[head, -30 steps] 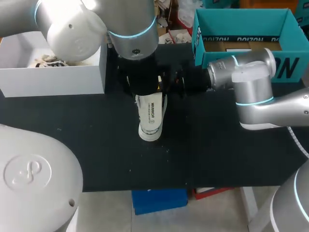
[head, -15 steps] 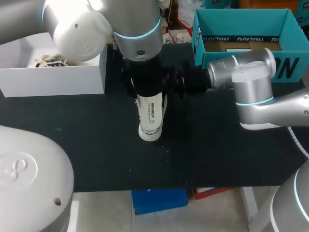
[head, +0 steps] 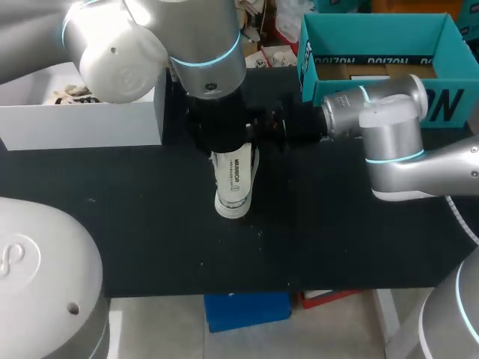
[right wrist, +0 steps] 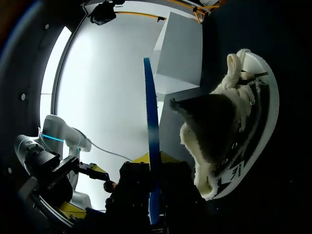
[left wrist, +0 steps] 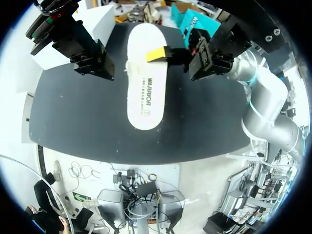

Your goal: Take the shoe out of the shoebox, open the shoe tongue, remove and reinsert the insole, then place the shoe into the shoebox

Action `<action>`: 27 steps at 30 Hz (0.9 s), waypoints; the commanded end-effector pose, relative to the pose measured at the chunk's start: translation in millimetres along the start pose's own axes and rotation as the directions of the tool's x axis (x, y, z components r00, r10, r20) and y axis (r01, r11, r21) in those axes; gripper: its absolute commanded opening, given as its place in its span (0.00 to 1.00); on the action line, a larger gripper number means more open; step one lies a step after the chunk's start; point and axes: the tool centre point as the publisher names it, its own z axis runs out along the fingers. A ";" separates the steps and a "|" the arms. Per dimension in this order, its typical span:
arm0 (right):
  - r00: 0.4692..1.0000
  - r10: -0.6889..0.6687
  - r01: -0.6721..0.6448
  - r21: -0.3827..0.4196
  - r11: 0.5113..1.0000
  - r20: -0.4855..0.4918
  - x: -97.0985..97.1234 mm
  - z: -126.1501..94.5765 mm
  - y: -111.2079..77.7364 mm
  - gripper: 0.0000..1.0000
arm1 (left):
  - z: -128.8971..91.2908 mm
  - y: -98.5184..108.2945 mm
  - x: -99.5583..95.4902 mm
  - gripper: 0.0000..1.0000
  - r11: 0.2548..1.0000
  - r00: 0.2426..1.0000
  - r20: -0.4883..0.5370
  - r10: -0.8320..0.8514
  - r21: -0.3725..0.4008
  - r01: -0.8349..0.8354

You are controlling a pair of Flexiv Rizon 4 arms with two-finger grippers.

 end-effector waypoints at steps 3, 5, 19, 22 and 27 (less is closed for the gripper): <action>1.000 0.001 -0.001 0.002 1.000 0.001 -0.4 0.4 0.4 0.00 | 13.4 17.8 -2.9 1.00 1.000 1.000 -0.008 0.010 0.006 -0.010; 1.000 0.001 -0.001 0.002 1.000 0.001 -0.4 0.4 0.4 0.00 | 17.3 25.4 -1.9 1.00 1.000 1.000 -0.010 0.004 0.007 -0.004; 1.000 0.001 -0.001 0.002 1.000 0.001 -0.4 0.4 0.4 0.00 | 27.0 82.1 -2.3 1.00 1.000 1.000 -0.014 -0.022 0.009 0.022; 1.000 0.001 -0.001 0.002 1.000 0.001 -0.4 0.4 0.4 0.00 | 29.2 96.5 -3.7 1.00 1.000 0.999 -0.016 -0.030 0.005 0.030; 1.000 0.001 -0.001 0.002 1.000 0.001 -0.4 0.4 0.4 0.00 | 30.0 117.5 -5.3 1.00 0.999 0.999 -0.022 -0.041 0.003 0.042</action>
